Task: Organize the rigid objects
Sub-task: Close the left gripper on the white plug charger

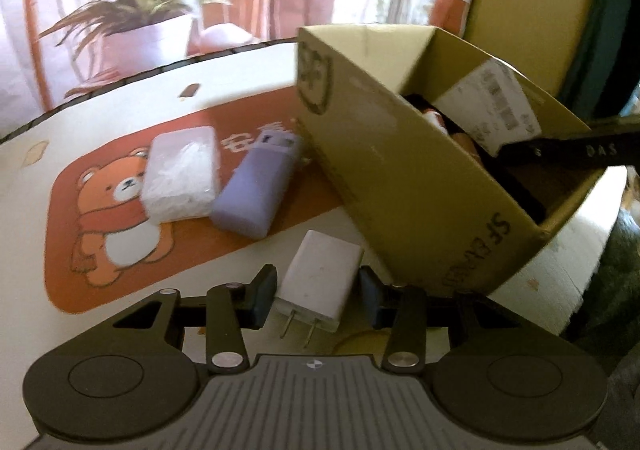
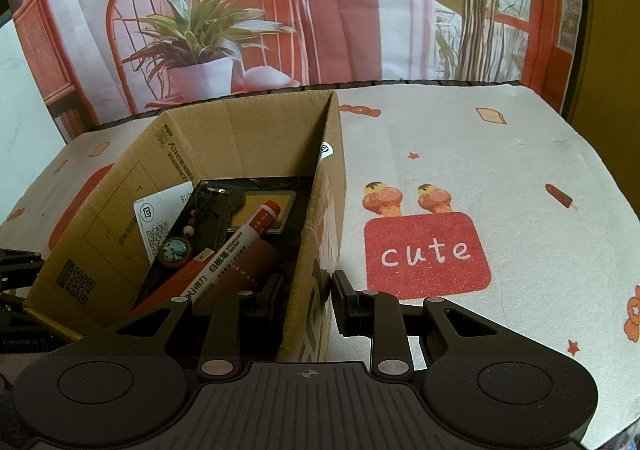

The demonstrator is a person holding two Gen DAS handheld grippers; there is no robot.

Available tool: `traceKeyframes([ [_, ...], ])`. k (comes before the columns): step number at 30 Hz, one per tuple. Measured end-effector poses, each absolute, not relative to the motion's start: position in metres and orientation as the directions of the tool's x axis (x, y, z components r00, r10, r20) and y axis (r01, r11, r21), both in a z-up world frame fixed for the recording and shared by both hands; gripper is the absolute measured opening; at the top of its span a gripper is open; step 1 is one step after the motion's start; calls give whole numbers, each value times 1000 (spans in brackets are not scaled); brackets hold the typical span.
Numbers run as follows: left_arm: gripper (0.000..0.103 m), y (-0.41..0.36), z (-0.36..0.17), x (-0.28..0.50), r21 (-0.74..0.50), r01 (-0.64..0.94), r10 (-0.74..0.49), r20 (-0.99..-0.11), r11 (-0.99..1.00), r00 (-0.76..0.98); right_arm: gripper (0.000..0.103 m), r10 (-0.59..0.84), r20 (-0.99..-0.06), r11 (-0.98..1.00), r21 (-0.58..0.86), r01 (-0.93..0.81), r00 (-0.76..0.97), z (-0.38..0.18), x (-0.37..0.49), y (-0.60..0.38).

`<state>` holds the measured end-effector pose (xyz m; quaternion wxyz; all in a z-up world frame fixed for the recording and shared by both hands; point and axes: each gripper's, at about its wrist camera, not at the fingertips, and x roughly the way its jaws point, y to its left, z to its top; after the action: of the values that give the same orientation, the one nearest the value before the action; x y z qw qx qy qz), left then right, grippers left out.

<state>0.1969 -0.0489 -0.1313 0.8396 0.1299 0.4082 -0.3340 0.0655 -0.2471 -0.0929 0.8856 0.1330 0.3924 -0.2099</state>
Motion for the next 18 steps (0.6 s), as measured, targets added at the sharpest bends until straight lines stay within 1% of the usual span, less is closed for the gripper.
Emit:
traceKeyframes([
  [6, 46, -40, -128, 196, -70, 604, -429, -768, 794, 475, 25, -268, -751, 876, 71, 476, 604, -93, 66, -247],
  [8, 43, -39, -128, 196, -70, 591, -422, -767, 804, 483, 25, -268, -751, 876, 70, 476, 603, -93, 66, -247],
  [18, 43, -33, -129, 193, -95, 518, -397, -761, 850, 513, 25, -267, -751, 876, 71, 476, 603, -93, 66, -247],
])
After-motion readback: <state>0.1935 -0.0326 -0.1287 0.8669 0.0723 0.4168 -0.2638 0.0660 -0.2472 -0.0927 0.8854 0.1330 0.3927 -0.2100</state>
